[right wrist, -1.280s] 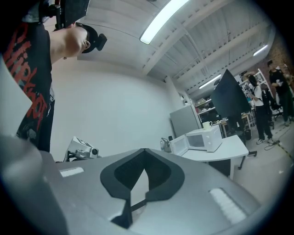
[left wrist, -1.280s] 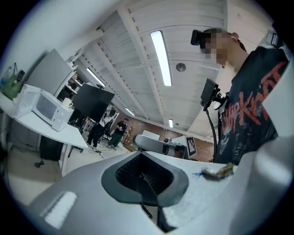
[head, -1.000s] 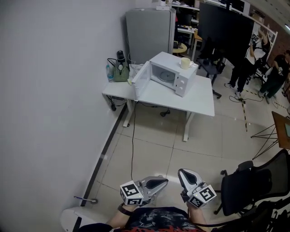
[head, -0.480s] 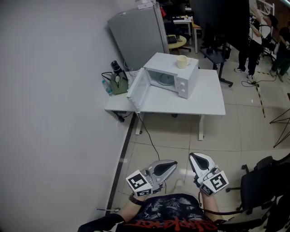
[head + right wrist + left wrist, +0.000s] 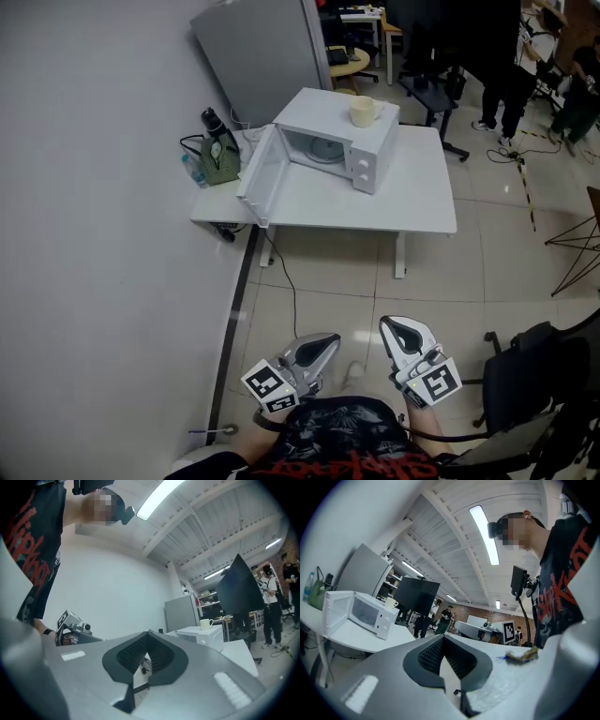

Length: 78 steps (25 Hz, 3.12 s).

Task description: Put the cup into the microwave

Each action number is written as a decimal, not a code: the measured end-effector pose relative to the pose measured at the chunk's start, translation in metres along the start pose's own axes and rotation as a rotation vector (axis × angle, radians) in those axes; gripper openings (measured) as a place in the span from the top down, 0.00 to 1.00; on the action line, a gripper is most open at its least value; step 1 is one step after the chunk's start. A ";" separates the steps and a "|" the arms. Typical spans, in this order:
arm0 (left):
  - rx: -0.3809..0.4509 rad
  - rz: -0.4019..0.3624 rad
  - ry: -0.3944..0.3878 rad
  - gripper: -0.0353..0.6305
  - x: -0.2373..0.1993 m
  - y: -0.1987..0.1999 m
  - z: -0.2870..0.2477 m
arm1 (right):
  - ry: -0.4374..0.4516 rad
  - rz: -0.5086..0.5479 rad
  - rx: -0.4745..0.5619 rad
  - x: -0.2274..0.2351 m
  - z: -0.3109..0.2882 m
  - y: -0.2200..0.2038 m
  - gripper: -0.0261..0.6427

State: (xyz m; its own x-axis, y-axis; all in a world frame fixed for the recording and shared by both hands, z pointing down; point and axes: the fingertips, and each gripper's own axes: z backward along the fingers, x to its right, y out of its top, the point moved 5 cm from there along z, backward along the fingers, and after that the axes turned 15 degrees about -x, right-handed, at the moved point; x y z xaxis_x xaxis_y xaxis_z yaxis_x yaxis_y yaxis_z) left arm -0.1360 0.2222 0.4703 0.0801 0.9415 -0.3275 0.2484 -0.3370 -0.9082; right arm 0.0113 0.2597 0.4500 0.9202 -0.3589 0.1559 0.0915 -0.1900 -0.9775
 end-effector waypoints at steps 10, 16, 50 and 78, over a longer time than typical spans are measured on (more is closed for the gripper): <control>0.073 0.002 -0.067 0.95 -0.093 0.036 0.013 | -0.114 0.023 -0.050 0.019 -0.084 0.025 0.96; 0.126 -0.032 -0.191 0.95 -0.159 0.070 0.051 | -0.120 0.051 -0.040 0.019 -0.153 0.050 0.96; -0.001 0.001 -0.211 0.95 -0.273 0.150 -0.148 | -0.208 -0.072 0.014 0.243 -0.192 0.066 0.96; -0.020 -0.250 -0.024 0.34 -0.515 0.251 -0.259 | -0.299 -0.017 -0.146 0.372 -0.317 0.109 0.96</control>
State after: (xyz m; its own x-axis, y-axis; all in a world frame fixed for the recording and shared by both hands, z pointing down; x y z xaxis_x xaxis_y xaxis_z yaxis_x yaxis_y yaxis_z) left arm 0.1351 -0.3453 0.4783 -0.0090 0.9950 -0.0996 0.2764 -0.0933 -0.9565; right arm 0.2427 -0.1841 0.4466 0.9920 -0.0745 0.1021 0.0721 -0.3299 -0.9413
